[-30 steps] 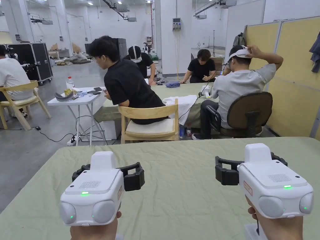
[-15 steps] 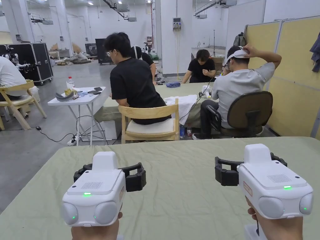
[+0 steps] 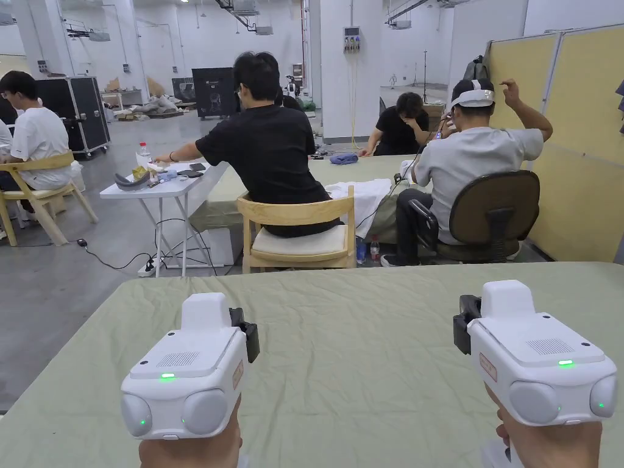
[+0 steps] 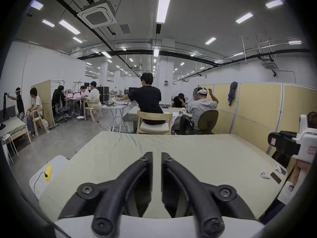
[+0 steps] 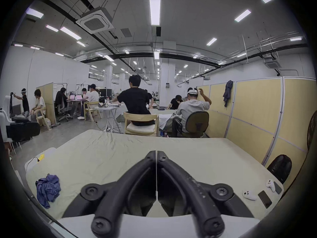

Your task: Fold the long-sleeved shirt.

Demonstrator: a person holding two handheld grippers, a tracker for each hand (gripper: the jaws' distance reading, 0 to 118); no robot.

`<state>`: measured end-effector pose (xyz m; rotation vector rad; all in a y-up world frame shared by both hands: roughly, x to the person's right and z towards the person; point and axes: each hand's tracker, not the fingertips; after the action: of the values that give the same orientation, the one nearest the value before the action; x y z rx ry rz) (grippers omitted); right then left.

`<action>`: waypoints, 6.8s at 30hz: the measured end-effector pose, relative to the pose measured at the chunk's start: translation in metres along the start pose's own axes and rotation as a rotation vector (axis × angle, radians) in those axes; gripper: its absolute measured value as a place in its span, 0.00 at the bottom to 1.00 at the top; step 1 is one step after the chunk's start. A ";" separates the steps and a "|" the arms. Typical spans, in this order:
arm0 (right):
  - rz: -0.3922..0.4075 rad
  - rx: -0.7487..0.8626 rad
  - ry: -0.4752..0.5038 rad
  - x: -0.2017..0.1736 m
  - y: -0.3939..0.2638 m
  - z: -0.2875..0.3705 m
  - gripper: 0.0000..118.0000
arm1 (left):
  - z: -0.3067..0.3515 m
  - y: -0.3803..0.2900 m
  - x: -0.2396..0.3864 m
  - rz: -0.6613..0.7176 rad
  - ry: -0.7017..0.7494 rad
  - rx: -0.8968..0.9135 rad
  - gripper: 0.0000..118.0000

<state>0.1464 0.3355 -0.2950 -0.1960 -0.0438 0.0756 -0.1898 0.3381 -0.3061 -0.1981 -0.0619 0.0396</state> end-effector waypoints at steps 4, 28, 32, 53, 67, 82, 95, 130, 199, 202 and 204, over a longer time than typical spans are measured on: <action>0.008 0.007 0.007 -0.001 0.001 0.002 0.01 | 0.000 -0.003 -0.002 0.000 -0.027 0.004 0.00; 0.124 -0.096 0.511 -0.202 -0.045 0.006 0.01 | 0.090 -0.069 -0.151 0.054 0.290 -0.110 0.00; 0.102 -0.118 0.620 -0.255 -0.060 0.013 0.01 | 0.121 -0.093 -0.188 0.074 0.373 -0.158 0.00; 0.172 -0.244 0.792 -0.340 -0.103 0.002 0.01 | 0.087 -0.131 -0.286 0.102 0.182 -0.578 0.00; 0.201 -0.364 0.726 -0.319 -0.143 -0.042 0.01 | -0.023 -0.182 -0.285 0.090 0.049 -0.801 0.14; 0.192 -0.412 0.728 -0.323 -0.158 -0.052 0.01 | -0.071 -0.244 -0.324 0.277 0.080 -0.932 0.63; 0.176 -0.393 0.697 -0.305 -0.149 -0.052 0.01 | -0.060 -0.248 -0.311 0.234 0.111 -0.914 0.21; 0.006 -0.032 0.422 -0.110 -0.044 0.049 0.01 | 0.043 0.147 -0.104 -0.058 -0.111 0.021 0.17; -0.134 -0.240 0.032 0.059 -0.139 0.033 0.01 | -0.057 -0.135 0.051 -0.030 -0.389 -0.483 0.54; -0.119 -0.240 0.063 0.039 -0.135 0.030 0.01 | -0.031 -0.140 0.008 0.011 -0.299 -0.494 0.37; -0.110 -0.241 0.087 0.026 -0.133 0.028 0.01 | -0.015 -0.147 -0.015 -0.006 -0.221 -0.485 0.15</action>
<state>0.1804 0.2130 -0.2401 -0.4371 0.0230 -0.0488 -0.1992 0.1903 -0.2921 -0.6786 -0.2938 0.0402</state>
